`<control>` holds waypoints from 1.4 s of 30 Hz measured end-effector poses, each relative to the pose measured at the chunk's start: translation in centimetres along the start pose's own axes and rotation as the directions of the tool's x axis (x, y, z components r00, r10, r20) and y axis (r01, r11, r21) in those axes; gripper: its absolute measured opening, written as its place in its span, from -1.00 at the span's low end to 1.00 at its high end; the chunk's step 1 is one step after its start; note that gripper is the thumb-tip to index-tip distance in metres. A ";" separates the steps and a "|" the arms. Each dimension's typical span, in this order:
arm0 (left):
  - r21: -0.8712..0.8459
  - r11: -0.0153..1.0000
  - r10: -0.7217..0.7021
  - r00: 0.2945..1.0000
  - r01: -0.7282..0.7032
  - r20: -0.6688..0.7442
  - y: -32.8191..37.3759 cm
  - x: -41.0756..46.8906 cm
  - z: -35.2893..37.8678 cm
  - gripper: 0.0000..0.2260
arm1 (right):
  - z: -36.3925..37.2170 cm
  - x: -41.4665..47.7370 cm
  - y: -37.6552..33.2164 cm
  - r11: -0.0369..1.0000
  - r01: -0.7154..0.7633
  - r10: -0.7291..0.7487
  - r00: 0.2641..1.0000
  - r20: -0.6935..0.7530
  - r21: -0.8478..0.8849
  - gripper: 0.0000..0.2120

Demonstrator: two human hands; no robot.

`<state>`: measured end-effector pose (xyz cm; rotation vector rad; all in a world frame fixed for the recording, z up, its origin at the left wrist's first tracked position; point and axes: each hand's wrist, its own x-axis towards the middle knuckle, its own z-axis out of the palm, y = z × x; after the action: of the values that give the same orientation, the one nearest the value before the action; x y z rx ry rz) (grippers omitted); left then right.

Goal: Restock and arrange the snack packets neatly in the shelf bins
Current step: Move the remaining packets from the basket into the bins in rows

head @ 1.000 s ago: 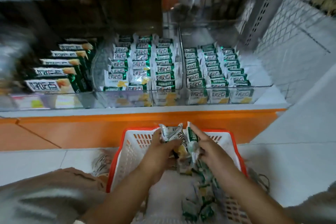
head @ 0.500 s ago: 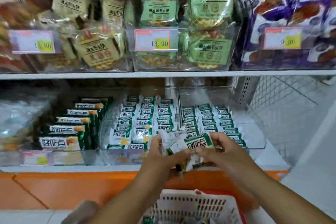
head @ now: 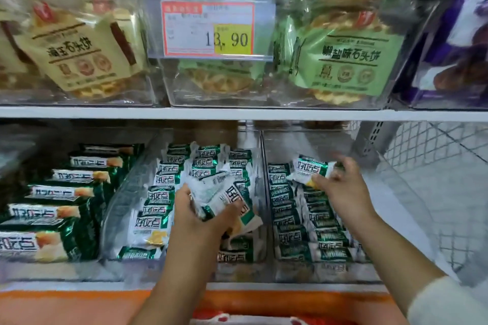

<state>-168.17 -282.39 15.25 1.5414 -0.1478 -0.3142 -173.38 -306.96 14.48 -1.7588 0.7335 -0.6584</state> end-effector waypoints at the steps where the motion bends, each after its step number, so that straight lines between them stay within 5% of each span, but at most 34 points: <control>1: 0.029 0.999 0.015 1.000 -0.015 0.002 -0.2 0.2 -0.1 -0.58 | 0.8 1.0 0.3 0.999 0.027 -0.027 1.000 0.011 -0.041 -0.65; 6: 0.077 0.996 0.039 0.999 -0.039 0.003 -0.9 1.2 -0.2 -0.63 | 4.1 6.5 0.9 0.957 0.190 -0.173 0.980 0.094 -0.218 -0.67; 11: 0.051 0.998 0.039 0.999 -0.039 -0.011 -1.0 2.2 0.1 -0.54 | 6.3 10.3 2.9 0.907 0.201 -0.133 0.971 0.201 -0.370 -0.69; 14: 0.035 0.999 0.021 1.000 -0.022 0.008 -1.0 2.2 0.1 -0.55 | 7.2 10.9 4.1 0.888 0.171 -0.118 0.982 0.148 -0.427 -0.74; 19: -0.035 0.999 -0.025 0.998 0.027 0.058 -0.8 2.0 0.3 -0.65 | 6.7 8.9 3.1 0.849 0.187 -0.144 0.982 0.124 -0.494 -0.49; 21: -0.074 0.996 -0.039 0.996 0.045 0.081 -0.3 1.6 0.6 -0.63 | 5.5 6.5 1.6 0.863 0.245 -0.234 0.969 0.080 -0.442 -0.45; 25: -0.141 0.989 -0.027 0.992 0.045 0.126 1.0 0.7 0.8 -0.58 | 2.4 -1.7 -2.7 0.943 0.260 -0.216 0.953 0.211 -0.208 -0.84; 32: -0.242 0.965 -0.056 0.980 0.102 0.190 1.2 -1.1 0.3 -0.24 | 2.1 -11.2 -6.2 0.987 0.095 -0.022 0.873 0.487 -0.126 -0.77; 37: -0.233 0.969 -0.026 0.974 0.079 0.224 1.1 -1.4 1.2 -0.65 | 2.0 -10.9 -6.0 0.998 -0.056 0.069 0.901 0.429 -0.043 -0.84; 42: -0.128 0.991 0.040 0.996 -0.031 0.074 1.2 0.1 0.9 -0.70 | -0.1 -5.3 -4.6 0.954 -0.197 0.143 0.961 0.236 0.225 -0.71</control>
<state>-168.18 -283.25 16.43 1.4004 -0.2116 -0.3483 -176.20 -301.88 18.48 -1.4903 0.6158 -0.4118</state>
